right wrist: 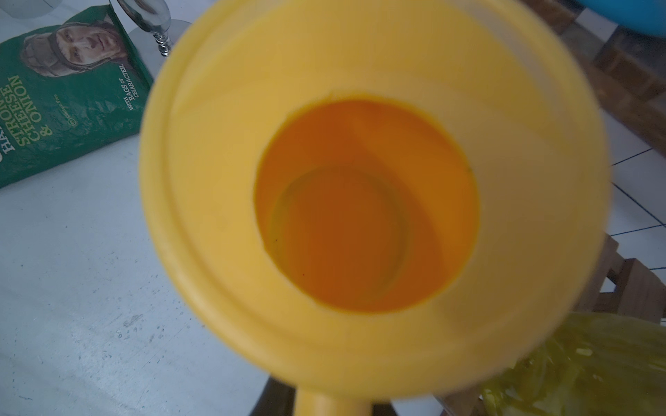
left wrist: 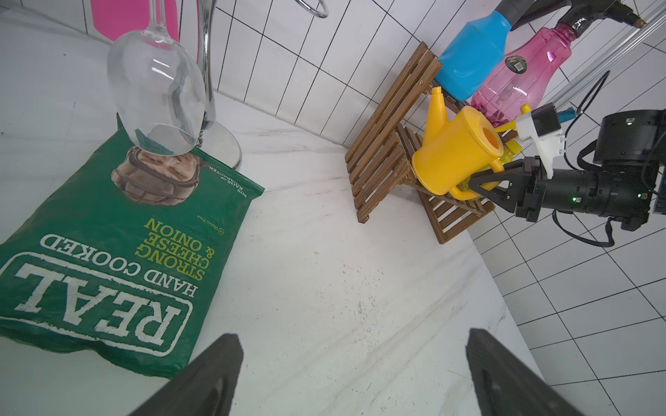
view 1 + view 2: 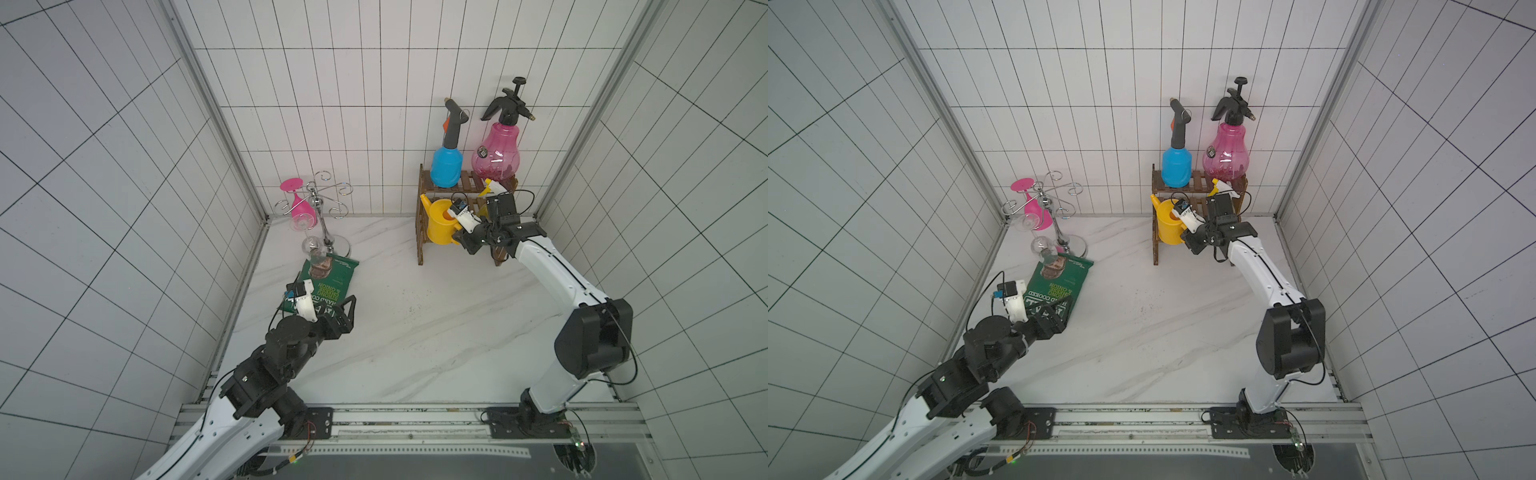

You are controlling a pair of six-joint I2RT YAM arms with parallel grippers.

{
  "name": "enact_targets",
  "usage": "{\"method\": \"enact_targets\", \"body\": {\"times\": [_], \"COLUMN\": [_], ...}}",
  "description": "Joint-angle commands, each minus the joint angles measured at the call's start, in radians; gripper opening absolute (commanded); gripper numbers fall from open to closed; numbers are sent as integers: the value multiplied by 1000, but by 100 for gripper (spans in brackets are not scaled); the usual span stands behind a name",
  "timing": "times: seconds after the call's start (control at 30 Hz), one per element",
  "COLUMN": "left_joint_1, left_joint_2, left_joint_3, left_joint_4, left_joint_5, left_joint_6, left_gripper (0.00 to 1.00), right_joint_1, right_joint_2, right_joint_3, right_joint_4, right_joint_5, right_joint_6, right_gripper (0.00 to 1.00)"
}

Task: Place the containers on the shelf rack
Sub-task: 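Place the container on the shelf.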

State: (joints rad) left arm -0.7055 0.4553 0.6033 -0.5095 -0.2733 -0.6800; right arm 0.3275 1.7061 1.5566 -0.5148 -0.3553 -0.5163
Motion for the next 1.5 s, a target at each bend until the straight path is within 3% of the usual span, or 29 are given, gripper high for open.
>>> {"method": "enact_targets", "body": {"times": [0.0, 0.3, 0.5, 0.63, 1.1, 1.47], "left_joint_1": [5, 6, 5, 6, 6, 5], "left_joint_2": [-11, -6, -6, -7, 11, 4], "left_joint_3": [-14, -10, -6, -6, 6, 22], "left_joint_4": [-1, -3, -7, -8, -1, -15], "left_joint_5": [-16, -17, -20, -21, -17, -21], "left_joint_6": [15, 16, 16, 15, 20, 30], "left_gripper": [99, 99, 99, 99, 99, 99], "right_joint_1": [-20, -47, -48, -49, -49, -48], "right_joint_2": [29, 103, 134, 137, 40, -183], "right_joint_3": [49, 123, 149, 145, 31, -165], "right_joint_4": [2, -6, -8, -1, 71, 130], "right_joint_5": [-15, -41, -36, -25, 17, 8], "right_joint_6": [-10, -10, -12, -10, 25, 79], "right_gripper": [0, 10, 35, 43, 59, 63]}}
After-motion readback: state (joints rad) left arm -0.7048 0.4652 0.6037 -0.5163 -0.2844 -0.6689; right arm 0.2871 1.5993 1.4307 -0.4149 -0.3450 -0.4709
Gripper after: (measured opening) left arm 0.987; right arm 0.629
